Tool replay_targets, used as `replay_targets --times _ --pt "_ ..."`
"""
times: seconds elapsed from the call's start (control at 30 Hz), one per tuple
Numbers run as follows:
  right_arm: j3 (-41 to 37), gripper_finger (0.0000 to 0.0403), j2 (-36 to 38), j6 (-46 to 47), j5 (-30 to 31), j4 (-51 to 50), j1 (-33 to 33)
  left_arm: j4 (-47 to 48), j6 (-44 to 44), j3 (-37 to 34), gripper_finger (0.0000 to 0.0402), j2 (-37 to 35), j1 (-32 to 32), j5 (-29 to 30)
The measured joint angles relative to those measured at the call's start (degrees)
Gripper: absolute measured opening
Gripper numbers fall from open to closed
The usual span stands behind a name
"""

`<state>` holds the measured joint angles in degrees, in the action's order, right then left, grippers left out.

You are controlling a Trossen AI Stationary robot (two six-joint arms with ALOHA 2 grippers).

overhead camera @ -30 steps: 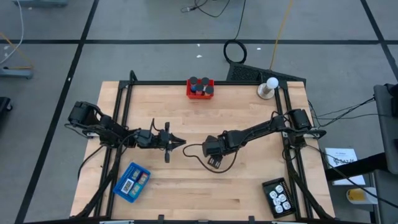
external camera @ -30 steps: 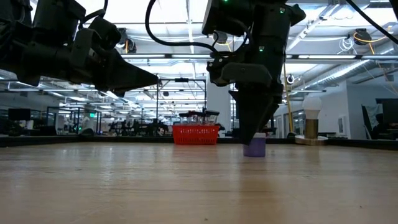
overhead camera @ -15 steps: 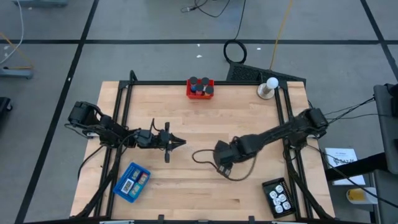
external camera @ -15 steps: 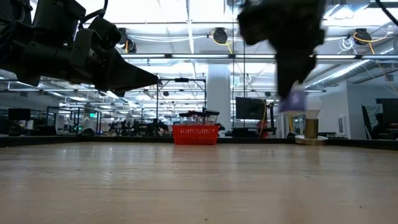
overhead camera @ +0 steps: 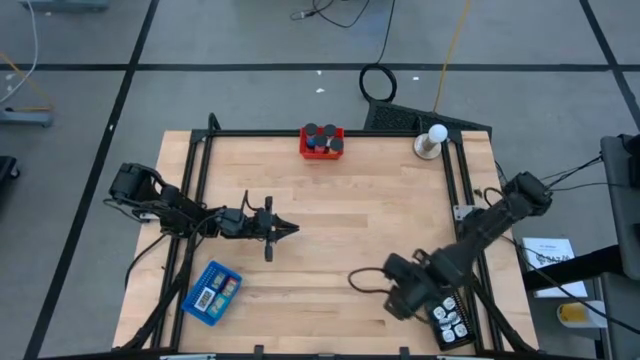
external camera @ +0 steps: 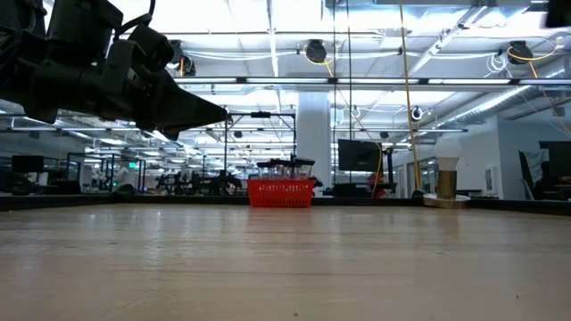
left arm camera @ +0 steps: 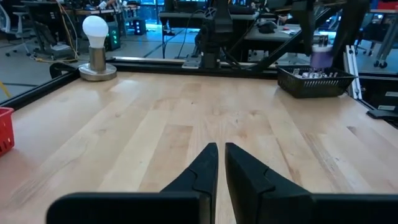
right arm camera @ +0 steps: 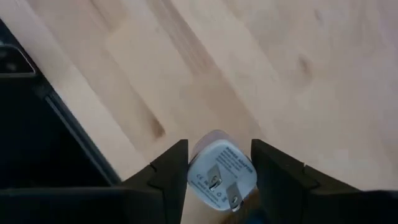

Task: Pick & Place Office items
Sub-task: Put the dark blue charger adapter into the black bin

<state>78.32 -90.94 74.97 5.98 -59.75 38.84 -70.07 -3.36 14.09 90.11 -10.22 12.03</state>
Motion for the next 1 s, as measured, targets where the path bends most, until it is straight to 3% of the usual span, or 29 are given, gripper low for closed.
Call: replay_targets --times 0.47,0.6,0.8,1.0 --pt "0.02 0.0151 2.10 24.65 -6.01 -4.22 13.56 -0.11 -1.71 0.01 0.0037 0.00 -0.02 -0.04" --pt "0.02 0.0152 2.08 29.95 -3.06 -5.98 16.68 -0.08 -2.56 0.00 0.0037 0.00 -0.02 -0.06" --pt "-1.75 0.0149 1.31 33.44 -0.04 -10.07 19.02 -0.05 -3.23 0.02 0.0037 0.00 -0.02 -0.09" --pt "-9.01 0.0155 1.25 33.99 -3.19 -5.44 19.01 -0.03 -3.19 0.00 0.0037 0.00 -0.02 -0.09"
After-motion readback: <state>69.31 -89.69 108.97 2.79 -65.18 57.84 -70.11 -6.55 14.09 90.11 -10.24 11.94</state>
